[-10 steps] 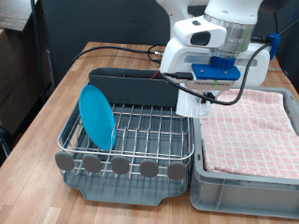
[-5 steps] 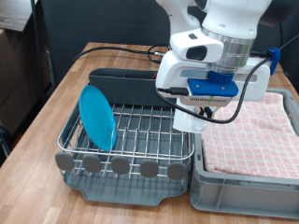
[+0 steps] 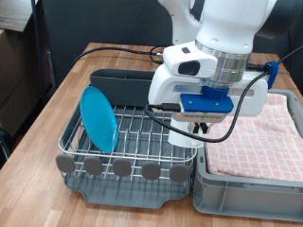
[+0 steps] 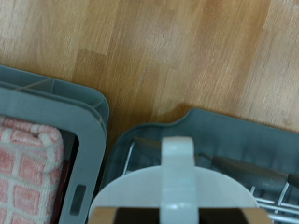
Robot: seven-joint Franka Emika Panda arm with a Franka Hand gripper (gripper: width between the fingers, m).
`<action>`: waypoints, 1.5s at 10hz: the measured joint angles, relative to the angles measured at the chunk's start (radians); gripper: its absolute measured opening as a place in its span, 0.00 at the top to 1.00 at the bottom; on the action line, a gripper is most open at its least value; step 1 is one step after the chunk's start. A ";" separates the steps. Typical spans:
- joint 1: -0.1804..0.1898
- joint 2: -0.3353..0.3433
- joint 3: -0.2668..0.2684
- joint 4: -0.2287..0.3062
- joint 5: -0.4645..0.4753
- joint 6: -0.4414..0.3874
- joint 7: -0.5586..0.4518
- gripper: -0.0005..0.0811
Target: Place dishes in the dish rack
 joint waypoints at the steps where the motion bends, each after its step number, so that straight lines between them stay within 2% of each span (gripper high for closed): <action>1: -0.009 0.018 0.005 0.018 0.013 0.000 -0.015 0.91; 11: -0.073 0.193 0.041 0.141 0.073 0.021 -0.059 0.91; 15: -0.085 0.262 0.045 0.232 0.074 -0.049 -0.059 0.91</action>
